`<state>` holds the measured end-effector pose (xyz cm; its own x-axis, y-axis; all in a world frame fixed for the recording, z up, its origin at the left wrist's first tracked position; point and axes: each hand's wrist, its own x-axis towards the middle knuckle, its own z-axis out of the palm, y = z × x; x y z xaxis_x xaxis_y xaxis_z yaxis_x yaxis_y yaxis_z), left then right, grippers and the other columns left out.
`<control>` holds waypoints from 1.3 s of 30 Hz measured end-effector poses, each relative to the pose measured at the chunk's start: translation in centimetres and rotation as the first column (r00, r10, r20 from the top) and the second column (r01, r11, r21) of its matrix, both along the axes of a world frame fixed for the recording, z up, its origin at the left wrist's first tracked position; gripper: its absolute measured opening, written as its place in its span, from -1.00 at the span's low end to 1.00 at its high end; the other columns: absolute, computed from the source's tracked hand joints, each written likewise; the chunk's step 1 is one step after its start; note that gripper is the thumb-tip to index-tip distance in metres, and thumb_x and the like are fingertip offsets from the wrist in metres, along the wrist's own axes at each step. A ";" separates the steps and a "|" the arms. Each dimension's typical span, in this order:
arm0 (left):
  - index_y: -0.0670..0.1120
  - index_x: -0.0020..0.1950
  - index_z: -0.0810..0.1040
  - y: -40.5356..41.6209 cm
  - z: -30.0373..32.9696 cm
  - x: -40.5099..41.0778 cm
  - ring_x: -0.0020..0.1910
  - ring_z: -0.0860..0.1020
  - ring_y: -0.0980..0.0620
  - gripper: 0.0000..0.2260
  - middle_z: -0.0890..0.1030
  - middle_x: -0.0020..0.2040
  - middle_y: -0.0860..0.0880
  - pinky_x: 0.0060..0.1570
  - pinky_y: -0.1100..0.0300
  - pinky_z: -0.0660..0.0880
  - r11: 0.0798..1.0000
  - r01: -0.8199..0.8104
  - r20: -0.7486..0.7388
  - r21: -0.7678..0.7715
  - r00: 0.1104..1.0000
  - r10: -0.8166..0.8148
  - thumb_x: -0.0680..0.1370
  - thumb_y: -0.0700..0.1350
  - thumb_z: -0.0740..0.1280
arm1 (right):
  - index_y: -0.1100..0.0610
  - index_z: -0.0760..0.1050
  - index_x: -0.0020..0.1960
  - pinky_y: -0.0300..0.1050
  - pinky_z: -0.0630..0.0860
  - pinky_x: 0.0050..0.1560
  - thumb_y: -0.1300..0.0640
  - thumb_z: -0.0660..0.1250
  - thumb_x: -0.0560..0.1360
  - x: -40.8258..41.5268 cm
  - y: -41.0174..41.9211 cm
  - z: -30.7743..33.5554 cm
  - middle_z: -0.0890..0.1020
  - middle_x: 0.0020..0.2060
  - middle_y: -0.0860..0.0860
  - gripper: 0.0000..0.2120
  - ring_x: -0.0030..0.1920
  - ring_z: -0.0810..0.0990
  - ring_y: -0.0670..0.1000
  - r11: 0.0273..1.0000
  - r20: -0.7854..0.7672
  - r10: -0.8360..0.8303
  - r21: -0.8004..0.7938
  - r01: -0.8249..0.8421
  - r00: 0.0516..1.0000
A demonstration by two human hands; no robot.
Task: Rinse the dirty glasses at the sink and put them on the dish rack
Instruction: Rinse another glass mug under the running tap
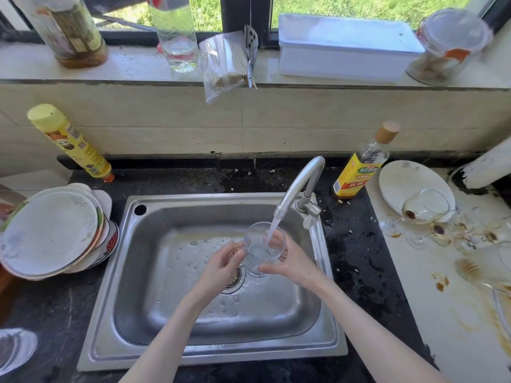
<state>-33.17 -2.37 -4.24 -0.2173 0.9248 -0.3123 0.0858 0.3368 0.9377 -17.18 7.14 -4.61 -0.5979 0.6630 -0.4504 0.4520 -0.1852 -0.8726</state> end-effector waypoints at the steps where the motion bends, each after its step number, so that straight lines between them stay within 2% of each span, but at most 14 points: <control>1: -0.03 0.03 0.54 0.0 0.0 0.0 -0.04 0.53 0.30 -0.88 0.60 0.04 0.05 0.00 0.43 0.41 1.000 -0.001 0.019 0.005 1.000 0.001 0.58 -0.14 0.22 | 0.05 0.22 0.43 -0.25 0.29 0.32 0.19 0.57 0.28 -0.1 0.0 0.1 0.40 0.33 -0.07 -0.17 0.35 0.36 -0.12 1.000 -0.001 0.001 0.005 -0.001 1.000; 7: -0.07 0.04 0.56 0.3 0.5 -0.3 0.03 0.55 0.18 -0.84 0.61 0.07 0.02 0.00 0.43 0.42 0.999 -0.039 0.118 0.012 0.992 0.037 0.53 -0.08 0.25 | -0.06 0.27 0.30 -0.40 0.34 0.15 0.24 0.56 0.27 -0.3 0.0 0.6 0.45 0.22 -0.15 -0.27 0.26 0.40 -0.19 0.999 -0.042 -0.017 0.039 0.019 0.999; 10: -0.05 0.00 0.57 0.5 0.6 -0.4 0.03 0.56 0.19 -0.87 0.61 0.09 0.03 0.01 0.42 0.42 0.999 -0.031 0.118 0.020 0.993 0.028 0.54 -0.04 0.28 | -0.02 0.28 0.32 -0.43 0.35 0.13 0.26 0.56 0.27 -0.4 0.1 0.7 0.46 0.20 -0.16 -0.26 0.24 0.41 -0.21 0.998 -0.059 -0.028 0.052 0.031 0.998; 14: -0.06 -0.03 0.56 1.0 0.8 -0.1 -0.11 0.55 0.27 -0.89 0.61 -0.04 0.04 -0.10 0.45 0.40 0.999 -0.050 0.069 0.022 0.996 0.048 0.58 -0.11 0.24 | 0.00 0.30 0.32 -0.49 0.39 0.06 0.30 0.53 0.30 -0.2 0.5 0.9 0.48 0.16 -0.19 -0.30 0.19 0.45 -0.27 0.999 -0.091 -0.033 -0.001 0.033 0.995; 16: -0.10 -0.05 0.56 1.3 0.8 0.1 -0.14 0.53 0.15 -0.82 0.60 -0.13 0.02 -0.10 0.28 0.43 0.996 -0.078 0.009 0.034 0.997 0.078 0.57 -0.02 0.25 | 0.03 0.36 0.28 -0.53 0.39 -0.01 0.30 0.51 0.33 -0.1 0.4 1.0 0.52 0.13 -0.14 -0.39 0.09 0.49 -0.35 0.998 -0.104 -0.050 -0.029 0.047 0.993; 18: -0.13 -0.07 0.55 1.8 0.7 0.2 -0.08 0.58 0.03 -0.80 0.63 -0.11 -0.06 -0.06 0.12 0.47 0.993 -0.120 -0.020 0.000 0.993 0.120 0.59 -0.03 0.23 | -0.01 0.43 0.18 -0.41 0.45 0.01 0.17 0.51 0.35 -0.2 0.2 0.9 0.57 0.10 -0.07 -0.54 0.06 0.54 -0.26 0.993 -0.097 -0.101 -0.067 0.095 0.990; 20: -0.12 -0.08 0.50 2.2 0.6 0.4 -0.06 0.63 -0.08 -0.80 0.64 -0.07 -0.16 -0.07 0.09 0.56 0.982 -0.162 0.042 -0.096 0.985 0.167 0.61 -0.05 0.18 | -0.09 0.47 0.09 -0.14 0.51 0.13 -0.07 0.46 0.35 -0.4 -0.1 1.0 0.60 0.05 -0.04 -0.66 0.08 0.57 -0.07 0.986 -0.043 -0.121 -0.118 0.115 0.992; 21: -0.12 -0.07 0.49 2.3 0.6 0.5 -0.10 0.64 -0.11 -0.79 0.64 -0.09 -0.20 -0.11 0.07 0.59 0.972 -0.172 0.075 -0.158 0.980 0.185 0.61 -0.03 0.16 | -0.09 0.48 0.08 -0.07 0.52 0.13 -0.17 0.41 0.35 -0.5 -0.3 0.8 0.61 0.05 -0.03 -0.65 0.05 0.59 -0.05 0.981 -0.016 -0.114 -0.158 0.111 0.993; 24: -0.17 -0.07 0.50 2.1 0.3 0.7 -0.29 0.65 -0.10 -0.74 0.63 -0.23 -0.22 -0.28 0.08 0.60 0.940 -0.173 0.086 -0.296 0.975 0.206 0.61 -0.01 0.16 | -0.06 0.47 0.18 -0.21 0.50 0.00 -0.30 0.26 0.41 -0.8 -0.7 0.5 0.57 0.16 -0.08 -0.55 0.03 0.58 -0.14 0.958 0.066 -0.078 -0.273 0.093 0.995; 27: -0.21 -0.17 0.50 1.6 -0.2 1.1 -0.44 0.60 -0.03 -0.72 0.61 -0.42 -0.13 -0.32 0.07 0.55 0.918 -0.189 0.073 -0.348 0.971 0.228 0.61 -0.06 0.16 | -0.04 0.33 0.41 -0.07 0.34 0.22 -0.50 0.17 0.31 -1.0 -0.5 -0.7 0.43 0.32 -0.07 -0.19 0.22 0.44 -0.01 0.937 0.197 -0.025 -0.336 0.092 0.980; 29: -0.20 -0.21 0.49 1.7 -0.3 1.2 -0.43 0.60 -0.04 -0.74 0.61 -0.45 -0.10 -0.29 0.02 0.57 0.907 -0.194 0.073 -0.374 0.969 0.237 0.61 -0.12 0.17 | -0.05 0.27 0.44 -0.02 0.26 0.32 -0.46 0.12 0.38 -1.2 -0.3 -0.9 0.41 0.33 -0.03 -0.23 0.28 0.41 0.05 0.913 0.196 -0.024 -0.396 0.101 0.980; 32: -0.15 -0.17 0.48 2.2 -0.6 1.2 -0.34 0.61 -0.06 -0.82 0.64 -0.35 -0.12 -0.22 0.05 0.55 0.908 -0.174 0.027 -0.381 0.980 0.199 0.59 -0.14 0.19 | 0.00 0.30 0.42 -0.06 0.40 0.12 -0.35 0.10 0.48 -1.5 0.0 -0.9 0.53 0.17 0.10 -0.36 0.16 0.50 0.13 0.865 0.176 -0.104 -0.471 0.176 0.979; 35: -0.15 -0.10 0.51 2.7 -0.9 1.4 -0.30 0.64 -0.06 -0.84 0.64 -0.31 -0.08 -0.15 0.04 0.56 0.911 -0.200 -0.002 -0.360 0.977 0.213 0.59 -0.09 0.22 | 0.00 0.24 0.42 -0.08 0.43 0.07 -0.29 0.14 0.50 -1.6 -0.4 -1.4 0.51 0.06 0.04 -0.41 0.02 0.52 0.02 0.910 0.151 -0.146 -0.368 0.193 0.978; 39: -0.16 -0.06 0.48 2.8 -0.4 1.5 -0.33 0.61 0.00 -0.84 0.62 -0.25 -0.10 -0.45 0.30 0.48 0.910 -0.251 0.034 -0.330 0.960 0.277 0.60 -0.10 0.20 | -0.01 0.07 0.47 0.02 0.53 0.15 -0.34 0.34 0.29 -1.3 -1.4 -2.2 0.43 0.32 0.01 -0.10 0.16 0.56 0.05 0.942 0.035 -0.185 -0.277 0.187 0.982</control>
<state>-31.66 0.44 -4.61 -0.4027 0.6853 -0.6068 -0.1168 0.6190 0.7766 -18.47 5.76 -6.79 -0.4713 0.6098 -0.6373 0.3930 -0.5016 -0.7706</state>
